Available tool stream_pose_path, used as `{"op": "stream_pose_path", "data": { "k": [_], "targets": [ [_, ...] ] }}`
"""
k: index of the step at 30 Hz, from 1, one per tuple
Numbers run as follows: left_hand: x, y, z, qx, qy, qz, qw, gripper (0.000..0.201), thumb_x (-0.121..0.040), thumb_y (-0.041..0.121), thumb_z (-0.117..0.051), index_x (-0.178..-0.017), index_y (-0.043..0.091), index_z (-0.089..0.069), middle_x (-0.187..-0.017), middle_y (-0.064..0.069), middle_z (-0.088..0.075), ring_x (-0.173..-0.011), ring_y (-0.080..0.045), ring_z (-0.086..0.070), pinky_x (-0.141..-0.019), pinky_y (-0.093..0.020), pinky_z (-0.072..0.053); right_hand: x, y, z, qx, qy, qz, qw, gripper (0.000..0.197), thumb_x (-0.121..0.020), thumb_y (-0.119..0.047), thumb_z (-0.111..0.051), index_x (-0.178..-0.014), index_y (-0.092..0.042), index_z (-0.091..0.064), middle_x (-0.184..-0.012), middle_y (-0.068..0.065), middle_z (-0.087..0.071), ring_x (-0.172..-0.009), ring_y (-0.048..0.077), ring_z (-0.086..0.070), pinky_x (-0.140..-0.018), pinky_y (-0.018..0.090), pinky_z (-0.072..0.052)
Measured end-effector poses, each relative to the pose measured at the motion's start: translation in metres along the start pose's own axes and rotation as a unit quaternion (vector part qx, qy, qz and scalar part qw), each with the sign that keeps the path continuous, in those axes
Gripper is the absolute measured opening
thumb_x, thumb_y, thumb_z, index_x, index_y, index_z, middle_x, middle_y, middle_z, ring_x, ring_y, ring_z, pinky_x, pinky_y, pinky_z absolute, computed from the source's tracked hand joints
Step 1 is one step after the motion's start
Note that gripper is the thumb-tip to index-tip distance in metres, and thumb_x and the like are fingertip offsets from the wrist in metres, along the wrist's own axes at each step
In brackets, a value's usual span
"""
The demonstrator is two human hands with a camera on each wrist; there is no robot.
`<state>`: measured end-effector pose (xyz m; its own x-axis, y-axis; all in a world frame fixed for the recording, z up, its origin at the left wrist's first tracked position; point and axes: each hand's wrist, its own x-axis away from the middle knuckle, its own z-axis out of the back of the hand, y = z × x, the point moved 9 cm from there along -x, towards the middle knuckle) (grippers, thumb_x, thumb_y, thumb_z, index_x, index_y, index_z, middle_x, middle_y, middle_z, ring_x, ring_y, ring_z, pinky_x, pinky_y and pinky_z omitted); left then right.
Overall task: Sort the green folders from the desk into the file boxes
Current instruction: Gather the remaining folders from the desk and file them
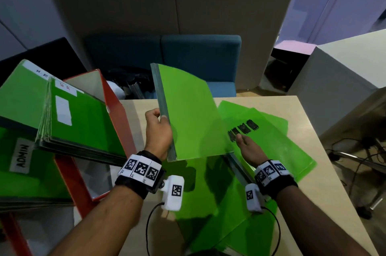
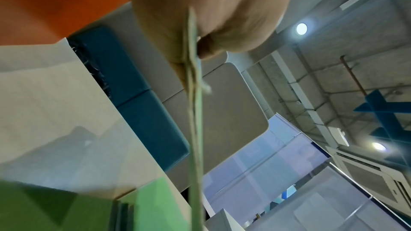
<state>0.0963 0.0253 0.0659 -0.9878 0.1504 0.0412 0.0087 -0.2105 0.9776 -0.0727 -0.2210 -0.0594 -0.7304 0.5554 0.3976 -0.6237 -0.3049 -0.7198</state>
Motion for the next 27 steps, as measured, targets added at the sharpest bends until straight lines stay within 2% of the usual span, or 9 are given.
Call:
{"op": "stream_pose_path", "data": {
  "k": [3, 5, 7, 9, 11, 14, 17, 21, 27],
  "targets": [
    [-0.001, -0.006, -0.003, 0.027, -0.02, -0.006, 0.999, 0.019, -0.102, 0.011, -0.037, -0.121, 0.011, -0.042, -0.109, -0.013, -0.06, -0.086, -0.02, -0.057, -0.077, -0.037, -0.049, -0.001, -0.004, 0.004, -0.109, -0.011, 0.001, 0.994, 0.079, -0.087, -0.069, -0.026, -0.139, -0.012, -0.042, -0.144, 0.014, -0.044, -0.129, 0.033, -0.045, -0.109, 0.05, -0.034],
    [0.001, -0.009, -0.008, 0.032, -0.042, -0.012, 0.999, 0.017, -0.103, 0.011, -0.037, -0.119, 0.015, -0.042, -0.115, -0.012, -0.06, -0.096, -0.023, -0.058, -0.086, -0.04, -0.048, -0.004, -0.003, 0.016, -0.197, 0.02, 0.002, 0.98, 0.069, -0.086, -0.072, -0.034, -0.119, -0.017, -0.057, -0.127, 0.016, -0.057, -0.114, 0.035, -0.056, -0.099, 0.056, -0.043],
    [0.001, -0.011, -0.01, 0.009, -0.051, -0.021, 0.998, 0.017, -0.103, 0.011, -0.038, -0.119, 0.015, -0.041, -0.114, -0.006, -0.058, -0.101, -0.022, -0.057, -0.089, -0.035, -0.046, -0.005, -0.011, 0.037, -0.218, 0.082, 0.035, 0.972, 0.039, -0.098, -0.043, -0.042, -0.099, -0.011, -0.063, -0.107, 0.023, -0.064, -0.1, 0.04, -0.061, -0.09, 0.057, -0.048],
    [-0.001, -0.017, -0.011, -0.039, -0.053, -0.01, 0.998, 0.022, -0.102, 0.011, -0.041, -0.124, 0.012, -0.04, -0.115, -0.003, -0.054, -0.105, -0.023, -0.056, -0.088, -0.031, -0.044, -0.002, -0.02, 0.056, -0.202, 0.141, 0.073, 0.967, 0.03, -0.097, -0.029, -0.047, -0.086, -0.007, -0.064, -0.091, 0.024, -0.066, -0.088, 0.043, -0.063, -0.078, 0.055, -0.053],
    [-0.003, -0.032, -0.017, -0.098, -0.077, 0.027, 0.992, 0.042, -0.098, 0.011, -0.05, -0.137, 0.01, -0.035, -0.13, -0.007, -0.049, -0.116, -0.025, -0.053, -0.096, -0.032, -0.044, 0.005, -0.031, 0.067, -0.211, 0.163, 0.103, 0.958, 0.025, -0.095, -0.026, -0.05, -0.084, -0.012, -0.067, -0.084, 0.018, -0.069, -0.081, 0.04, -0.065, -0.072, 0.053, -0.055],
    [0.002, -0.04, -0.033, -0.157, -0.115, 0.046, 0.98, 0.075, -0.091, 0.015, -0.062, -0.151, 0.013, -0.018, -0.156, -0.009, -0.024, -0.138, -0.024, -0.035, -0.114, -0.041, -0.032, 0.014, -0.049, 0.071, -0.196, 0.172, 0.149, 0.954, 0.02, -0.095, -0.023, -0.055, -0.088, -0.011, -0.069, -0.083, 0.012, -0.071, -0.076, 0.031, -0.067, -0.069, 0.042, -0.056],
    [0.021, -0.021, -0.063, -0.063, -0.196, 0.044, 0.978, 0.076, -0.089, 0.034, -0.066, -0.151, 0.022, -0.023, -0.156, 0.0, -0.03, -0.133, -0.021, -0.044, -0.107, -0.049, -0.041, 0.025, -0.072, 0.061, -0.18, 0.156, 0.196, 0.951, 0.013, -0.092, -0.017, -0.061, -0.084, -0.01, -0.069, -0.077, 0.005, -0.07, -0.069, 0.019, -0.064, -0.065, 0.031, -0.052],
    [0.048, 0.004, -0.102, 0.037, -0.285, 0.102, 0.952, 0.098, -0.069, 0.063, -0.062, -0.151, 0.026, -0.024, -0.153, 0.001, -0.037, -0.128, -0.022, -0.048, -0.092, -0.053, -0.051, 0.048, -0.101, 0.03, -0.234, 0.113, 0.219, 0.941, 0.009, -0.084, -0.011, -0.07, -0.076, -0.007, -0.069, -0.068, 0.002, -0.068, -0.058, 0.005, -0.059, -0.057, 0.019, -0.048],
    [0.033, 0.007, -0.094, 0.008, -0.197, 0.026, 0.98, 0.108, -0.056, 0.086, -0.062, -0.144, 0.029, -0.037, -0.139, 0.004, -0.042, -0.115, -0.018, -0.057, -0.091, -0.046, -0.055, 0.053, -0.117, 0.002, -0.338, 0.027, 0.212, 0.916, 0.015, -0.086, -0.022, -0.068, -0.08, -0.009, -0.072, -0.078, 0.014, -0.071, -0.07, 0.024, -0.064, -0.073, 0.046, -0.053]
  ]
}}
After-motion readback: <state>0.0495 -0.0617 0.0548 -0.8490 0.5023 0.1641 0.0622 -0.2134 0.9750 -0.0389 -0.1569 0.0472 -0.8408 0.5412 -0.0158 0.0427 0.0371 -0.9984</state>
